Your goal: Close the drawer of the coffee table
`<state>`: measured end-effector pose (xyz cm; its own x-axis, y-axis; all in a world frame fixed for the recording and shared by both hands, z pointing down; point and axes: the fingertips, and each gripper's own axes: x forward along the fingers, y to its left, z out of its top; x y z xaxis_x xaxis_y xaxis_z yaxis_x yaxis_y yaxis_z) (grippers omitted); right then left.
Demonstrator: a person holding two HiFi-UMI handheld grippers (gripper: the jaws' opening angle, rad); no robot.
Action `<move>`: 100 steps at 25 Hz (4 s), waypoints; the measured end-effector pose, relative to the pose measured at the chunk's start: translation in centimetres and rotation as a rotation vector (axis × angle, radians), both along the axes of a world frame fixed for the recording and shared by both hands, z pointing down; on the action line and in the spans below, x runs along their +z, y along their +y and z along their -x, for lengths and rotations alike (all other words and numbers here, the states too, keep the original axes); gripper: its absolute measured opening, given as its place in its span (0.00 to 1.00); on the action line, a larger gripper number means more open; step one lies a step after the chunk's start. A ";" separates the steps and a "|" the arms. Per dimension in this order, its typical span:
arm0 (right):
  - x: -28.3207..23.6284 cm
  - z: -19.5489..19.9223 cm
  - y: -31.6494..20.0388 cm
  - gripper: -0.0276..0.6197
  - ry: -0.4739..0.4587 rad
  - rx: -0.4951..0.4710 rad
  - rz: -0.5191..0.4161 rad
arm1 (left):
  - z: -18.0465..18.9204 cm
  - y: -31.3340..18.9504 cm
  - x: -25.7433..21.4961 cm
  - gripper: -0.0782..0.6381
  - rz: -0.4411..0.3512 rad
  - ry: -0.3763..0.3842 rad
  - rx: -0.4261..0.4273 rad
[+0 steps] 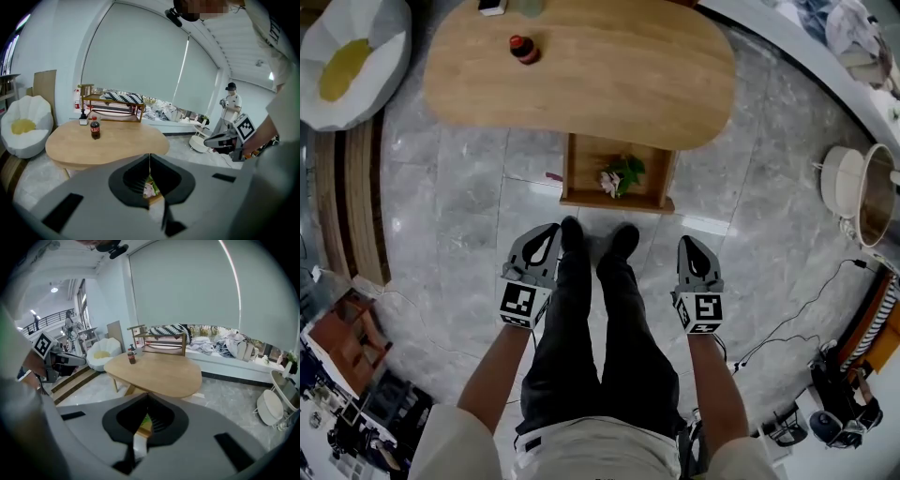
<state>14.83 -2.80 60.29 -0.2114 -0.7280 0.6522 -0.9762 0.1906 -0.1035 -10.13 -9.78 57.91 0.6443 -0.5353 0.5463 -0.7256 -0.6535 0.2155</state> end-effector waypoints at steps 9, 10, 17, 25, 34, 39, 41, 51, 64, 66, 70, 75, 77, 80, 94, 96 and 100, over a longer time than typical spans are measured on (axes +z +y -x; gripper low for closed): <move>7.8 -0.3 0.4 0.07 0.008 0.040 0.060 | 0.1 0.9 8.2 0.14 0.062 -0.027 0.004; 8.6 -0.2 0.6 0.07 0.007 0.042 0.069 | 0.1 1.0 9.1 0.14 0.069 -0.031 0.010; 13.7 0.3 1.5 0.08 -0.004 0.059 0.118 | 0.9 2.4 15.8 0.14 0.135 -0.078 -0.026; 19.6 0.9 3.2 0.08 -0.006 0.046 0.186 | 1.2 4.7 22.7 0.14 0.232 -0.110 -0.012; 27.4 0.6 5.1 0.11 -0.013 0.081 0.281 | 0.8 7.1 30.8 0.16 0.373 -0.133 0.018; 30.7 0.3 5.4 0.14 -0.012 0.097 0.319 | 0.4 7.9 34.2 0.24 0.432 -0.153 0.029; 32.1 0.4 5.6 0.14 -0.010 0.081 0.337 | 0.4 7.9 35.3 0.24 0.442 -0.169 0.022; 36.4 -0.1 5.4 0.19 0.008 0.096 0.379 | 0.6 6.7 40.0 0.31 0.506 -0.191 -0.087; 38.3 -1.0 4.4 0.27 -0.049 0.305 0.327 | 0.2 5.4 40.7 0.35 0.469 -0.110 -0.211; 38.2 -1.1 4.4 0.27 -0.039 0.314 0.322 | 0.2 5.4 40.7 0.35 0.459 -0.114 -0.209; 38.0 -1.0 4.5 0.27 -0.032 0.318 0.321 | 0.3 5.4 40.4 0.35 0.458 -0.119 -0.220; 37.7 -0.7 4.4 0.27 -0.046 0.306 0.313 | 0.4 5.0 40.0 0.35 0.441 -0.128 -0.235; 37.5 -0.6 4.5 0.27 -0.047 0.300 0.306 | 0.5 4.8 39.7 0.35 0.430 -0.135 -0.242; 37.2 -0.5 4.7 0.27 -0.049 0.309 0.301 | 0.5 4.7 39.4 0.34 0.416 -0.143 -0.236; 33.9 0.0 3.2 0.28 -0.065 0.337 0.244 | 0.6 2.6 36.2 0.34 0.338 -0.121 -0.200; 33.5 -0.2 2.3 0.28 -0.065 0.350 0.231 | 0.4 1.9 35.8 0.34 0.333 -0.114 -0.194; 33.1 0.1 1.3 0.28 -0.066 0.340 0.214 | 0.6 0.4 35.4 0.34 0.314 -0.106 -0.211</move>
